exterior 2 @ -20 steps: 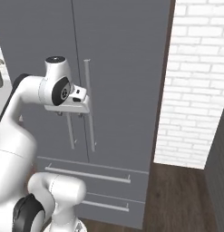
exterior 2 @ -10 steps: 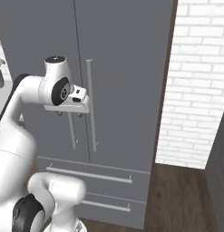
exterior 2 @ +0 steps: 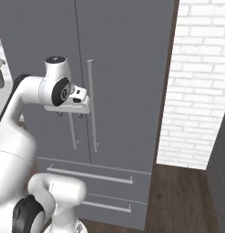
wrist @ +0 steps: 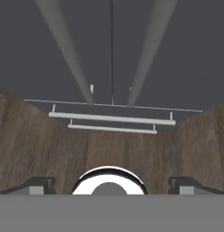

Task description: Take the strawberry from the fridge and place it on top of the pancake, located on the dining counter.

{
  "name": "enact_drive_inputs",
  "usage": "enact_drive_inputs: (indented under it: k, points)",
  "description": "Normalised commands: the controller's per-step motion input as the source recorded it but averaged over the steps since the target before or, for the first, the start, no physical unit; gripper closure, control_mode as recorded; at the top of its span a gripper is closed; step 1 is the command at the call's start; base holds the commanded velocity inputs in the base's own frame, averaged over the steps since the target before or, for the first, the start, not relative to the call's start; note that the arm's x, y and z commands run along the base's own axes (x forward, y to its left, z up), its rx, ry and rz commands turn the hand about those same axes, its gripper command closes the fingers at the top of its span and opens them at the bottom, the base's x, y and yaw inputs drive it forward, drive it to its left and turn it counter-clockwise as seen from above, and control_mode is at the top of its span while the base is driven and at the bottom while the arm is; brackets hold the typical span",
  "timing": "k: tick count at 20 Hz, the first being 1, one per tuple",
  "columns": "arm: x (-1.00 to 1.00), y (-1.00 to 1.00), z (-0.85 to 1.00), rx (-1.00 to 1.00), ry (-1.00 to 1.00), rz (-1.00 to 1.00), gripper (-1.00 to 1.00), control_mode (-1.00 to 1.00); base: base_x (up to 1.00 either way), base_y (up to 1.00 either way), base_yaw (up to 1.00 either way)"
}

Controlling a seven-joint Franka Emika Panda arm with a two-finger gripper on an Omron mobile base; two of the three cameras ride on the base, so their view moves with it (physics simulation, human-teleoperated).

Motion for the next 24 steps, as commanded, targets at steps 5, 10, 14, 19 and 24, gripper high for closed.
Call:
enact_drive_inputs:
  k: [5,10,14,19,24]
  points:
    - [0.02,-0.01,-0.01,0.00,0.02,0.00,-1.00,-1.00,0.00,0.01,0.00]
    - [0.06,-0.33,0.00,0.00,-0.17,0.03,-1.00,-1.00,0.00,0.00,0.00]
    - [0.00,-0.44,0.01,0.00,-0.16,0.02,-1.00,-1.00,0.00,0.00,0.00]
    - [0.08,-0.25,0.19,0.00,-0.02,0.01,-1.00,-1.00,0.00,0.00,0.00]
    - [0.26,0.00,0.10,0.00,-0.10,0.01,-1.00,-1.00,0.00,0.00,0.00]
